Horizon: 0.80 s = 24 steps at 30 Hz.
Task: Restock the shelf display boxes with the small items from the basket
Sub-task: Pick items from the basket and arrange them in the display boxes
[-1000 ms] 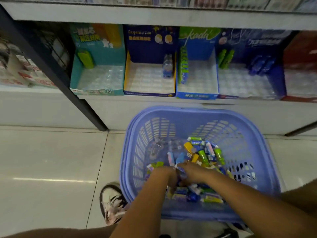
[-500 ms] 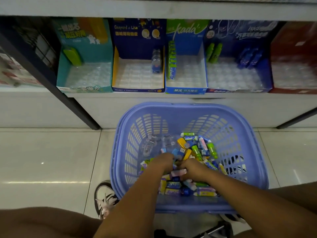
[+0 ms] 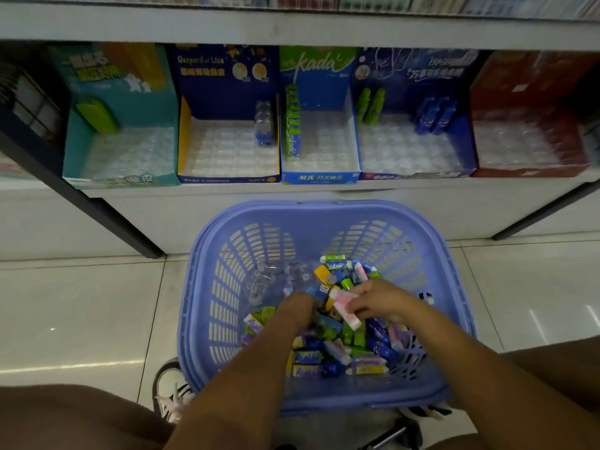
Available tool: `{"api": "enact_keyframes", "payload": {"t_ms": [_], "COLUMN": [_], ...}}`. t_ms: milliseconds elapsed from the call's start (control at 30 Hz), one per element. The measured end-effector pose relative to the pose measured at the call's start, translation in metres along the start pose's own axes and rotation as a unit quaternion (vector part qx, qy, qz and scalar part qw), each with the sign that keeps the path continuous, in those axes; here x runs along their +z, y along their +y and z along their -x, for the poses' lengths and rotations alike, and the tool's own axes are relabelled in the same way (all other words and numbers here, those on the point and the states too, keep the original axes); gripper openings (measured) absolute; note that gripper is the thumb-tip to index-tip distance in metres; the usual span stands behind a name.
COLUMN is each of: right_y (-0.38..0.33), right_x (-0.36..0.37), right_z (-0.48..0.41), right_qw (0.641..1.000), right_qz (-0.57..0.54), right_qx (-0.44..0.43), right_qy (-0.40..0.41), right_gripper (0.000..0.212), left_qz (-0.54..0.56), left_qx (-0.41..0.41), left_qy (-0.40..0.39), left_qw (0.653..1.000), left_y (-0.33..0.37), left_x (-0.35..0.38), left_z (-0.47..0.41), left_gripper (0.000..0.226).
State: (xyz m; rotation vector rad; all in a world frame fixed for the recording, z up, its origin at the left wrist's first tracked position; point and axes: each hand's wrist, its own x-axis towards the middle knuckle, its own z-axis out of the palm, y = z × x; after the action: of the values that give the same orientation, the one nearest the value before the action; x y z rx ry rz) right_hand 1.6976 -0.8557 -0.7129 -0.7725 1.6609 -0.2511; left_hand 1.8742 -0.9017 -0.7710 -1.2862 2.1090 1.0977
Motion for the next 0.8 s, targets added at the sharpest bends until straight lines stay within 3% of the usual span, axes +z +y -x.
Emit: {"api": "enact_keyframes", "payload": {"t_ms": [67, 133, 167, 200, 267, 367, 500, 567, 733, 800], "right_y": [-0.014, -0.029, -0.037, -0.045, -0.061, -0.081, -0.105, -0.116, -0.139, -0.149], "right_x": [-0.011, -0.017, -0.018, -0.019, -0.019, -0.018, -0.013, -0.008, -0.002, -0.004], "right_z": [0.008, 0.017, 0.021, 0.025, 0.033, 0.046, 0.063, 0.069, 0.08, 0.082], "right_qw": [0.993, 0.979, 0.971, 0.964, 0.954, 0.946, 0.926, 0.911, 0.877, 0.879], "right_qz": [-0.119, -0.195, -0.223, -0.243, -0.246, -0.186, -0.066, -0.016, 0.093, 0.073], "right_qx": [-0.018, -0.056, -0.08, -0.106, -0.161, -0.243, -0.333, -0.374, -0.424, -0.424], "right_qy": [0.0, 0.005, 0.013, 0.024, 0.054, 0.108, 0.164, 0.173, 0.207, 0.204], "right_gripper": [0.024, 0.029, 0.03, 0.031, 0.033, 0.03, 0.033, 0.033, 0.036, 0.042], "left_qz": [0.05, 0.145, 0.242, 0.351, 0.56, 0.725, 0.791, 0.792, 0.749, 0.738], "left_qx": [-0.011, -0.027, -0.038, -0.041, -0.028, 0.048, 0.116, 0.149, 0.176, 0.18], "left_qy": [0.011, 0.018, 0.01, -0.002, -0.021, -0.003, 0.043, 0.055, 0.119, 0.133], "left_qw": [0.999, 0.989, 0.97, 0.936, 0.828, 0.687, 0.599, 0.59, 0.628, 0.636], "left_y": [0.004, 0.01, 0.015, 0.02, 0.036, 0.059, 0.065, 0.062, 0.06, 0.059], "left_x": [-0.01, -0.023, -0.031, -0.038, -0.056, -0.083, -0.102, -0.109, -0.13, -0.134], "left_z": [0.004, 0.006, 0.01, 0.013, 0.025, 0.049, 0.079, 0.091, 0.111, 0.115], "left_gripper": [0.011, 0.03, 0.024, 0.014, 0.01, 0.021, 0.027, 0.029, 0.027, 0.023]}}
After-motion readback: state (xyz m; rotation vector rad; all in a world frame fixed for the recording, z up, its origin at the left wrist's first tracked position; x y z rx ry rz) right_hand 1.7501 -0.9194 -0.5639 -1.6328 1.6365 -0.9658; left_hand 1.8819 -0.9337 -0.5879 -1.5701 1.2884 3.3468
